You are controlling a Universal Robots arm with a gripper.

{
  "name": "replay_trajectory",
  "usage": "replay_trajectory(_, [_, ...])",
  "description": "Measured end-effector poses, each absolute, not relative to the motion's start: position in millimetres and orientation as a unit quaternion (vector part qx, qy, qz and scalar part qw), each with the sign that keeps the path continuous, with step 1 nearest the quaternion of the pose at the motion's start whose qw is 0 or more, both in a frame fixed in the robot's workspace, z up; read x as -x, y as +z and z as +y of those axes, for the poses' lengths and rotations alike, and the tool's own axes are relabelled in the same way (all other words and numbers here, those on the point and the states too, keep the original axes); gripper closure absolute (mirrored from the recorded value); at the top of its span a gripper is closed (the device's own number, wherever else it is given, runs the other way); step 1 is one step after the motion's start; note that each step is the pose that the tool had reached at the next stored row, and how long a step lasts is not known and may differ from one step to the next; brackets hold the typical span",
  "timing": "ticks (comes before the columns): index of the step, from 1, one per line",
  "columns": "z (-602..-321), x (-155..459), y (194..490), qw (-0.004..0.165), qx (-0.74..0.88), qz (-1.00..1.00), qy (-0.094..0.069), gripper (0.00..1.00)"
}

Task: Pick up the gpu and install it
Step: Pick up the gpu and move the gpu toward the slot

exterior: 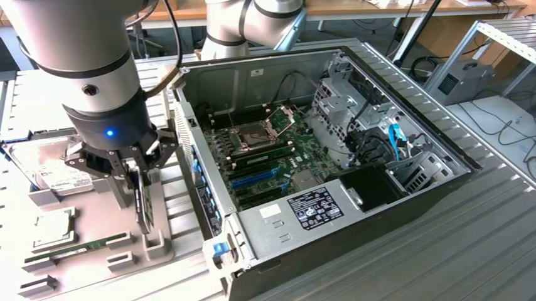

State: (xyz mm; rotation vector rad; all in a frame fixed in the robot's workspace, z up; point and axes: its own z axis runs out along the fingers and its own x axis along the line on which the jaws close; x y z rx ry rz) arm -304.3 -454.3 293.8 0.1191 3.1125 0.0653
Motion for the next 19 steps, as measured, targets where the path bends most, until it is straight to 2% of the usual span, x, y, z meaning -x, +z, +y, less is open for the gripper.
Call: replay_trajectory(19, [-454.3, 304.8, 304.5, 0.013, -0.038, 0.999, 0.021, 0.74])
